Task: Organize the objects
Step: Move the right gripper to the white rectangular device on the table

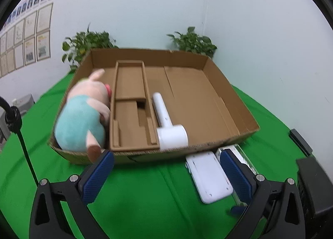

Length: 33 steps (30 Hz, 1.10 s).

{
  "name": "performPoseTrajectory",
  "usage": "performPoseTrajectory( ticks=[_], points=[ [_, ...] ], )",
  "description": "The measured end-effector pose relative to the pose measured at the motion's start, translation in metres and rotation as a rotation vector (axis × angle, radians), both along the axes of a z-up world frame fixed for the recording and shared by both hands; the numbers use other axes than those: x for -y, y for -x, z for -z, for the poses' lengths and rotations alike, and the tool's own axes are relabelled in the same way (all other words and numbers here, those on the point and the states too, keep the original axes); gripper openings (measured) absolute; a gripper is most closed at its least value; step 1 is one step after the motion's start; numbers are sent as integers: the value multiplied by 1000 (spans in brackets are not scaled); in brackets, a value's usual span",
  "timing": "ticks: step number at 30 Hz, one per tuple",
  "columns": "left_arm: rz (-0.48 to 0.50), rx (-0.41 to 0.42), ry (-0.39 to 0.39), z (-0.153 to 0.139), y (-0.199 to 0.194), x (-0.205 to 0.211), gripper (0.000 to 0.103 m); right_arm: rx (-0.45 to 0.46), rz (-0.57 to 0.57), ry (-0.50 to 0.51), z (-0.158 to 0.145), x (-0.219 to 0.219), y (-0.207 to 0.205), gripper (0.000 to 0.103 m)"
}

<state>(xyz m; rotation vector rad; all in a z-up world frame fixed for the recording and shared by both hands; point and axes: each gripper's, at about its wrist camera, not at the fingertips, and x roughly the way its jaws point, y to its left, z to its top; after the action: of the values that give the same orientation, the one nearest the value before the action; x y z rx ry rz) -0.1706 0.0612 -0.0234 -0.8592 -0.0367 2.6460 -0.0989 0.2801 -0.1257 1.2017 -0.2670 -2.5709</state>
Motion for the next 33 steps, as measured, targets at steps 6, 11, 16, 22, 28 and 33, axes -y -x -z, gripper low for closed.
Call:
performPoseTrajectory(
  ticks=[6, 11, 16, 22, 28, 33],
  points=[
    [71, 108, -40, 30, 11, -12, 102, 19, 116, -57, 0, -23, 3, 102],
    [80, 139, -51, 43, 22, -15, 102, 25, 188, -58, -2, -43, 3, 102],
    [52, 134, -71, 44, 28, -4, 102, 20, 176, -43, -1, -39, 9, 102],
    [-21, 112, -39, 41, 33, 13, 102, 7, 193, -92, -1, -28, 38, 102],
    [-60, 143, -64, 47, 37, 30, 102, 26, 234, -182, 4, -26, 52, 80],
    [-25, 168, -110, 48, 35, 33, 102, 34, 236, -208, 9, -27, 46, 70]
  ],
)
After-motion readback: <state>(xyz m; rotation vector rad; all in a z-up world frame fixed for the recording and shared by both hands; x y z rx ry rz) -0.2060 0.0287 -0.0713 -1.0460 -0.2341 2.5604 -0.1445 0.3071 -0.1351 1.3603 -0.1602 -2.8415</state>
